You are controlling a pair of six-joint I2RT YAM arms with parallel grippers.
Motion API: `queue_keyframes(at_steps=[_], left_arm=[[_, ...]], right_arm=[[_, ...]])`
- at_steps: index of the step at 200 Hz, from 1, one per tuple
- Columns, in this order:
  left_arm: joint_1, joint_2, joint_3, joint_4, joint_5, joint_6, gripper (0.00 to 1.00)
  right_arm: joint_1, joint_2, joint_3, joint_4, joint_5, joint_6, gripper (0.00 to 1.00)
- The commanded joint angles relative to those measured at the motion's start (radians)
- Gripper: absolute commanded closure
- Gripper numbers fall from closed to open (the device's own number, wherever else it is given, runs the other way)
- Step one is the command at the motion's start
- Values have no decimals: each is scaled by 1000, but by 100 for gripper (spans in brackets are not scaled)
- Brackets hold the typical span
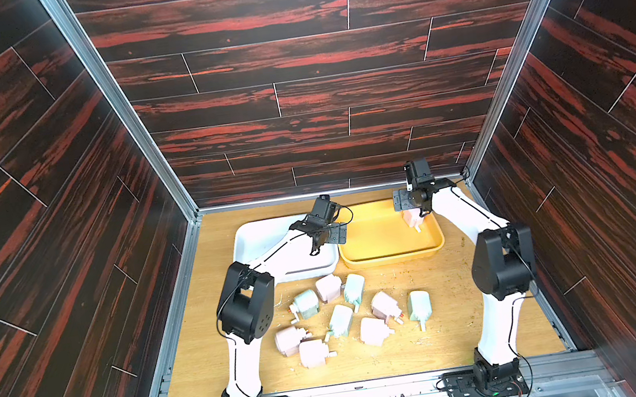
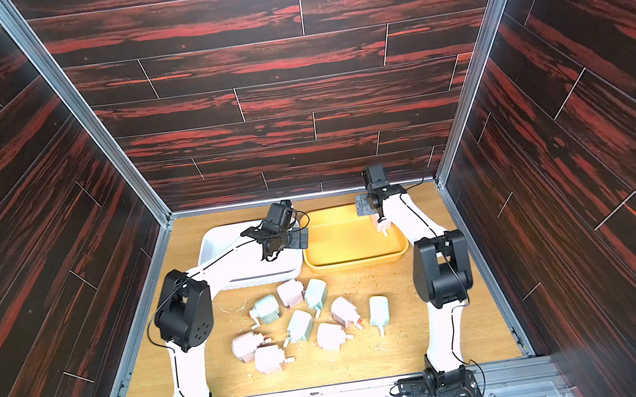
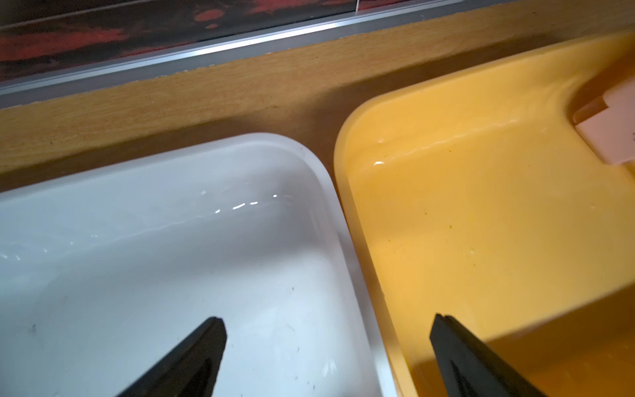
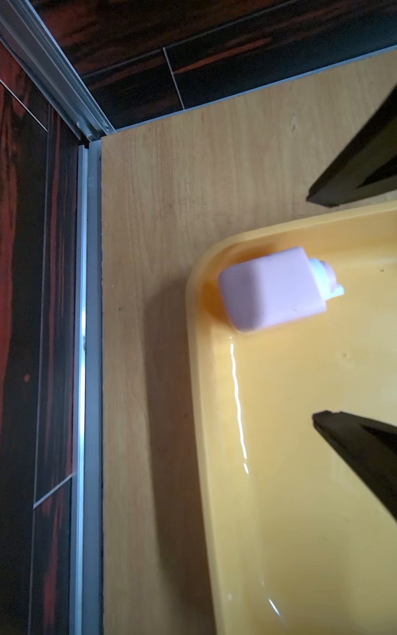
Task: Place the pencil sharpeners by color into the storage box
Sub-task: Pick up the pencil sharpener from the center of the board.
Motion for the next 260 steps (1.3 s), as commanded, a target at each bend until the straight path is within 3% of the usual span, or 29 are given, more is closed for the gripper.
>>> queue_keyframes(at_steps=[1, 52, 92, 121, 179, 221, 260], left_arm=[[3, -131, -78, 47, 41, -12, 0], [-3, -347, -285, 119, 94, -8, 0], [-16, -495, -473, 202, 103, -36, 0], [-32, -570, -574, 231, 104, -53, 0], [-63, -703, -709, 224, 114, -95, 0], [-93, -799, -825, 352, 84, -129, 0], [-96, -816, -886, 386, 85, -171, 0]], right_arm=[[51, -117, -123, 120, -13, 28, 2], [158, -383, -453, 273, -132, 139, 2], [266, -534, -601, 211, -127, 191, 2], [313, -617, -695, 147, -200, 211, 3], [433, -684, -773, -1, -271, 279, 4], [471, -711, -839, -44, -331, 243, 5], [509, -691, -861, -86, -313, 244, 5]])
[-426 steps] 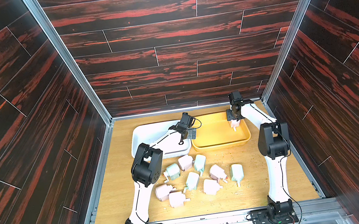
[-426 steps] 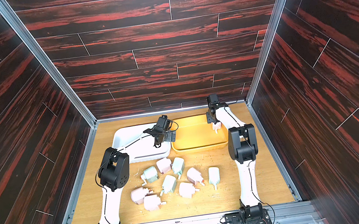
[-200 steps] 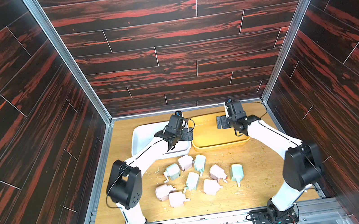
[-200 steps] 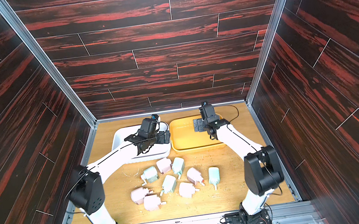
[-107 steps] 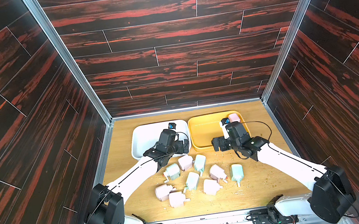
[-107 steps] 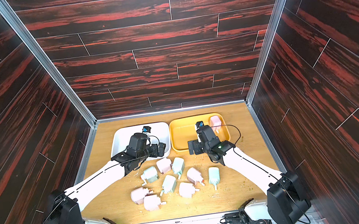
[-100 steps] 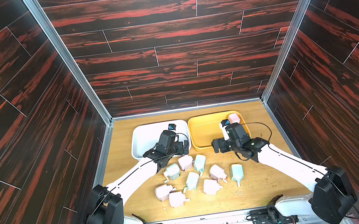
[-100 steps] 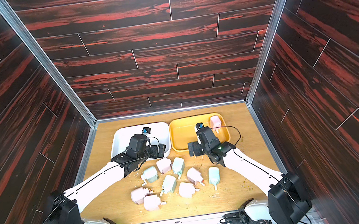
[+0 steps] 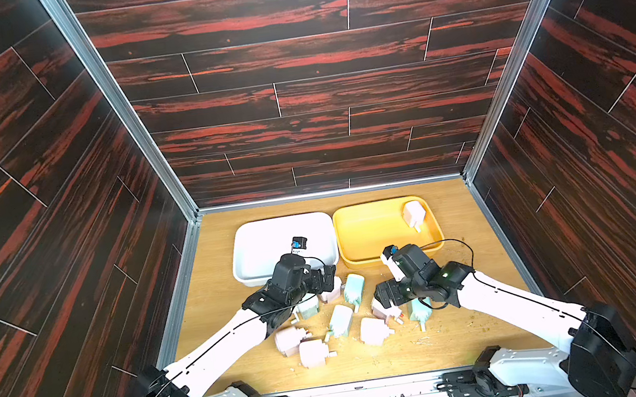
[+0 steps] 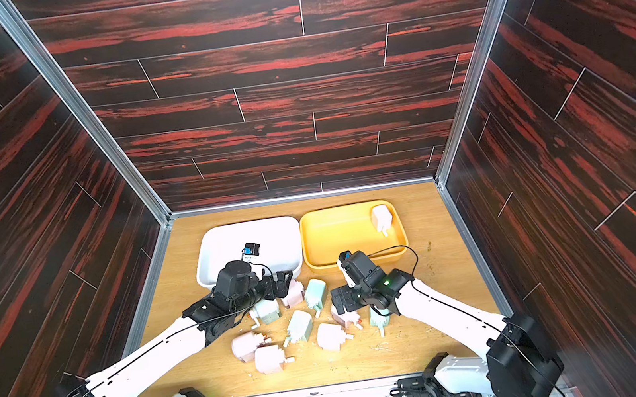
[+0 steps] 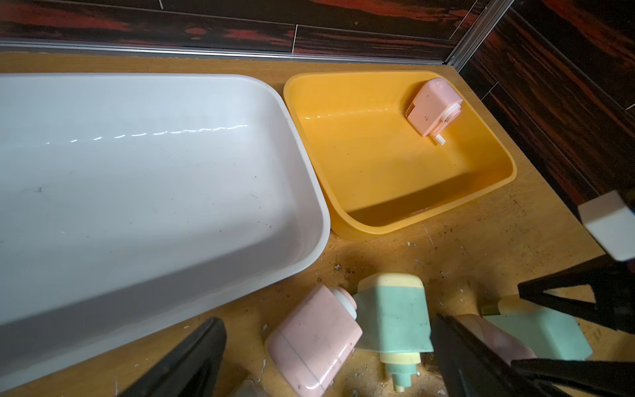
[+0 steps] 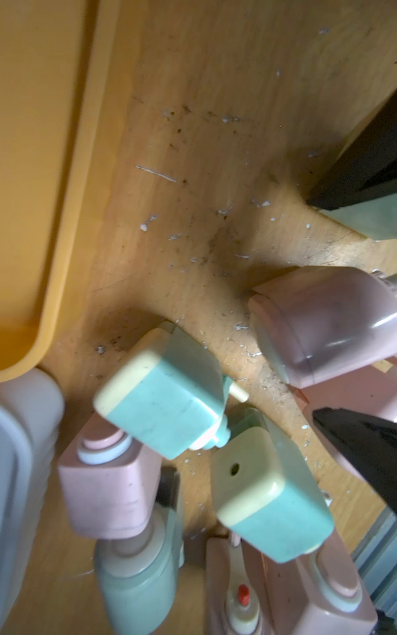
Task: Place the pencil sharpeners by color into the storage box
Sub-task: Pick up the pencil sharpener from the center of the board.
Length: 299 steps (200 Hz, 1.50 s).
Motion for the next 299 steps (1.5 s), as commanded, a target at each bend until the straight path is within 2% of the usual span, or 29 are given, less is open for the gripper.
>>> queue_keyframes(at_steps=[1, 52, 81, 93, 161, 249, 286, 299], left_arm=[[-2, -18, -33, 46, -12, -32, 0], [-2, -11, -44, 60, -54, -33, 0], [-2, -10, -42, 74, -61, -32, 0], [-2, -10, -41, 76, -63, -30, 0], [-2, 0, -39, 75, -69, -23, 0], [-2, -8, -40, 62, -89, -14, 0], [-2, -10, -43, 61, -90, -17, 0], [-2, -10, -45, 58, -93, -16, 0]], right_arm=[[26, 11, -15, -44, -11, -5, 5], [84, 88, -6, -19, 4, -14, 6], [98, 127, 27, -73, 199, 98, 6], [98, 125, 28, -78, 231, 121, 7], [114, 107, 0, 31, 136, 105, 12], [121, 139, -2, 26, 157, 83, 21], [122, 152, 0, 16, 163, 84, 30], [123, 147, -2, 8, 170, 87, 38]])
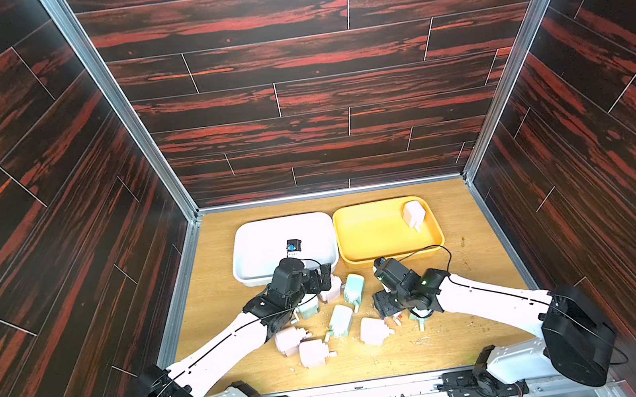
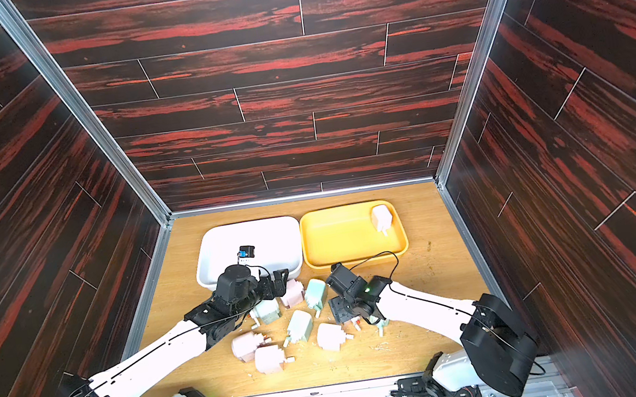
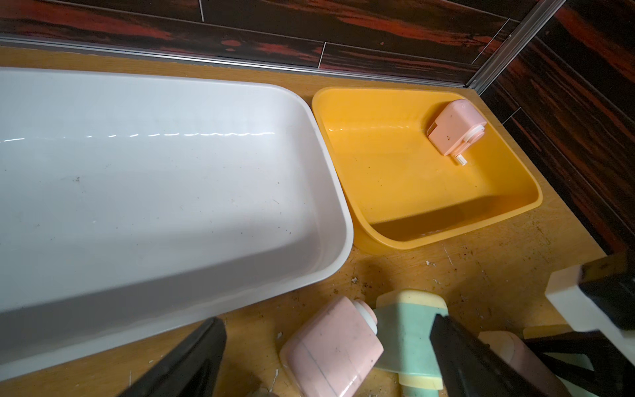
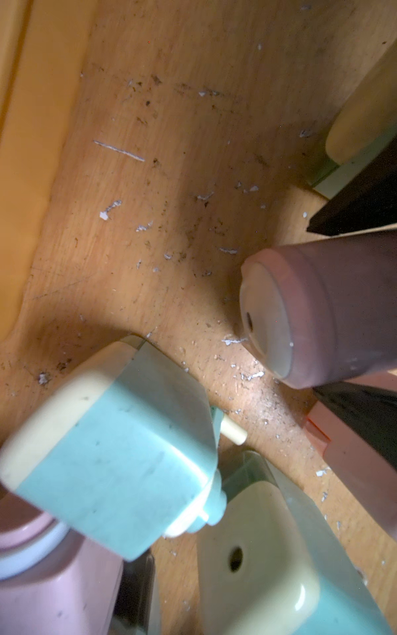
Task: Place the pencil sharpeners by color into the storage box
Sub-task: Pick up the pencil sharpener from the center of the board.
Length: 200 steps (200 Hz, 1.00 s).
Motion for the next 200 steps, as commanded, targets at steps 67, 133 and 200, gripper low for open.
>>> queue_keyframes(at_steps=[67, 133, 200], left_arm=[[-2, -11, -1, 14, -8, -5, 0], [-2, 1, 7, 7, -16, -11, 0], [-2, -10, -2, 24, -75, -9, 0]], right_arm=[[6, -46, 18, -56, 63, -29, 88], [5, -68, 45, -55, 51, -39, 100], [-1, -122, 161, -155, 192, -97, 100]])
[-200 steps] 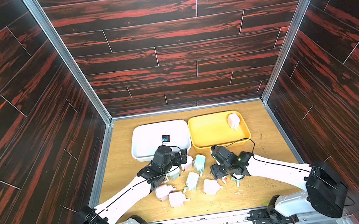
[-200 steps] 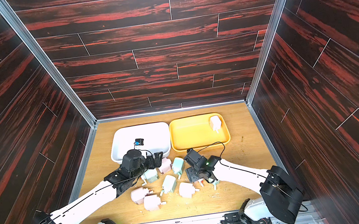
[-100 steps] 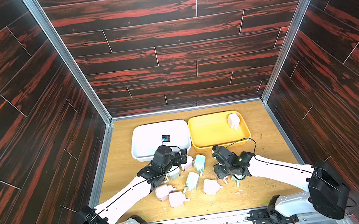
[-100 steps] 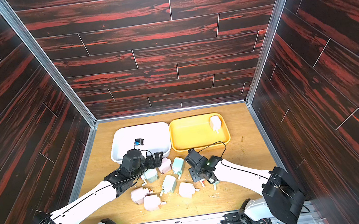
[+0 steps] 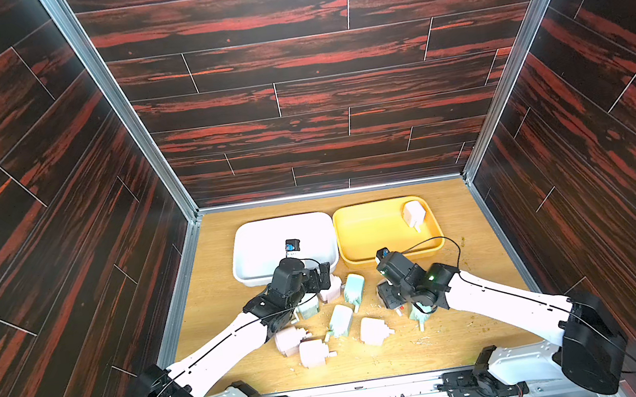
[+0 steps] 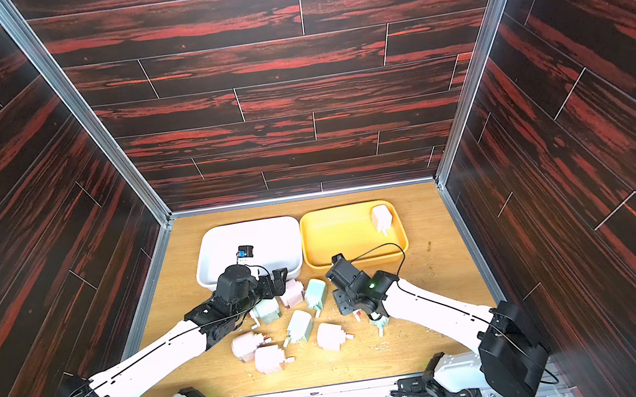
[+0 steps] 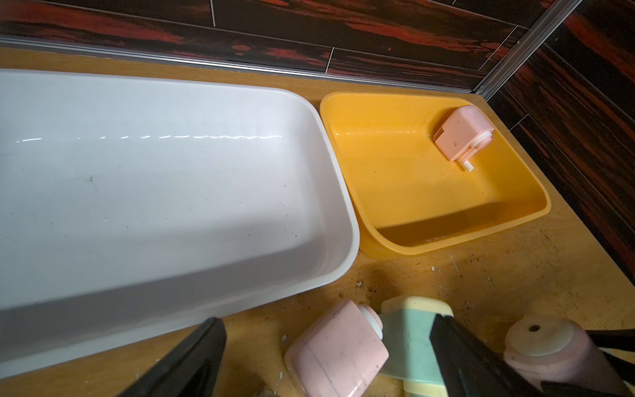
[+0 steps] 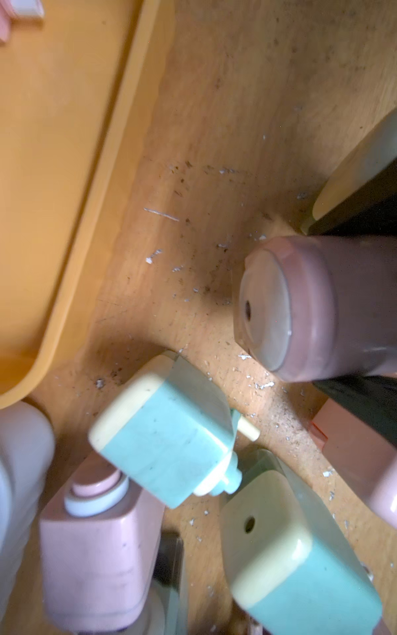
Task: Place the pencil sharpeners by color into the storage box
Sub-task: Pick up the pencil sharpener from the center of the board, then place the pencil sharpener in the storage box.
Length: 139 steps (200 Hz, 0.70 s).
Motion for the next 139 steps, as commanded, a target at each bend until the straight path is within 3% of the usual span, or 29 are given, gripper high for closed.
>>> queue_keyframes(at_steps=[1, 75, 139], left_arm=[[-2, -11, -2, 22, -41, 1, 0], [-2, 57, 61, 55, -43, -21, 0], [-2, 145, 126, 53, -139, -64, 0]], right_arm=[[-1, -42, 62, -49, 80, -42, 100], [-91, -103, 78, 206, 174, -147, 100], [-292, -40, 110, 420, 53, -191, 100]])
